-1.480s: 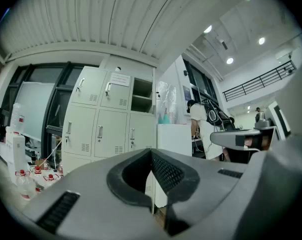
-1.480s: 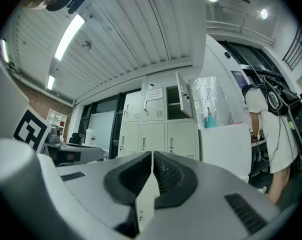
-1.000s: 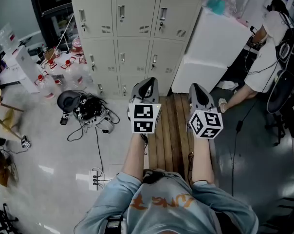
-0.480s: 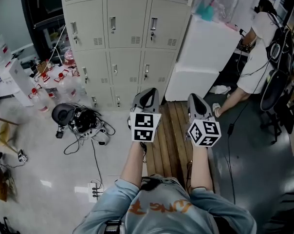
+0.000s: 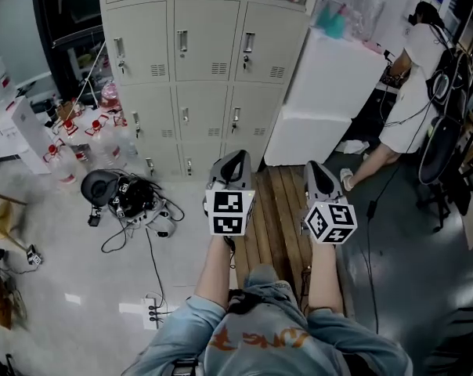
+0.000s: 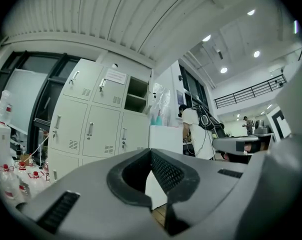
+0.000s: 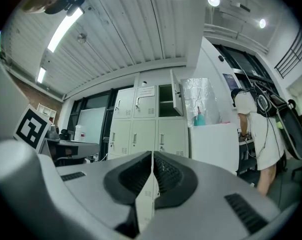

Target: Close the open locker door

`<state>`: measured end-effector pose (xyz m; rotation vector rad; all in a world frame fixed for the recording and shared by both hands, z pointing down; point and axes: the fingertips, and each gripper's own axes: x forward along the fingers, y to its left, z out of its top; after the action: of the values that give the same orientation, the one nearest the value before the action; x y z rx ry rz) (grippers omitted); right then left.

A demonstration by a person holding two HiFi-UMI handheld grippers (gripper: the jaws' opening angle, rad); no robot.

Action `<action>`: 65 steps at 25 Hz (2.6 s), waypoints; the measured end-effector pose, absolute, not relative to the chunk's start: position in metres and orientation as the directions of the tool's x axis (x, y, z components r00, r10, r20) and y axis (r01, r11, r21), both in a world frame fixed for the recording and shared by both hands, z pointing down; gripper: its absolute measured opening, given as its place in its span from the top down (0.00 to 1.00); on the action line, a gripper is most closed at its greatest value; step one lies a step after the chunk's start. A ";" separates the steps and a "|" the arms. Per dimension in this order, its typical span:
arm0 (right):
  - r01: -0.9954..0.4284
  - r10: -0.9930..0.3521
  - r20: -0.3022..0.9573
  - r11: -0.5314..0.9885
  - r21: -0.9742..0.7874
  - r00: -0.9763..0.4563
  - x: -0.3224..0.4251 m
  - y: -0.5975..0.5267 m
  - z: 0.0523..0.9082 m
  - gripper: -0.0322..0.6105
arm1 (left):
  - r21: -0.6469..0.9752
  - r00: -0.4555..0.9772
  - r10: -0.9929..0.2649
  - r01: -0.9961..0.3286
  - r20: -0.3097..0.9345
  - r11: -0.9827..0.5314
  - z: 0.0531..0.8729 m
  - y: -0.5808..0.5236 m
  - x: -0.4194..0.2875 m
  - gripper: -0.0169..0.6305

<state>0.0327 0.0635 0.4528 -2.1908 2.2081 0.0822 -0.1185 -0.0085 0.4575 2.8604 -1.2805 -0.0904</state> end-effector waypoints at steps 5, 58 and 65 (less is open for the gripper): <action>-1.000 -0.999 -0.050 -0.019 0.019 0.018 0.046 0.068 0.452 0.90 | 0.045 0.674 -0.737 -0.736 -0.047 -0.676 0.461 -0.008 -0.108 0.94; -0.940 -0.922 -0.209 0.340 -0.029 -0.327 0.264 -0.320 0.290 0.90 | -0.093 0.538 -0.831 -0.843 -0.140 -0.530 0.255 -0.313 0.181 0.94; -0.932 -0.885 -0.304 0.361 0.033 -0.353 0.256 -0.345 0.239 0.90 | -0.107 0.573 -0.786 -0.818 -0.233 -0.564 0.212 -0.313 0.192 0.94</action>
<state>0.2564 -0.3455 0.2385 -1.6279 2.3885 0.2942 0.1919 -0.3135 0.2118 2.9628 -1.5316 -0.2675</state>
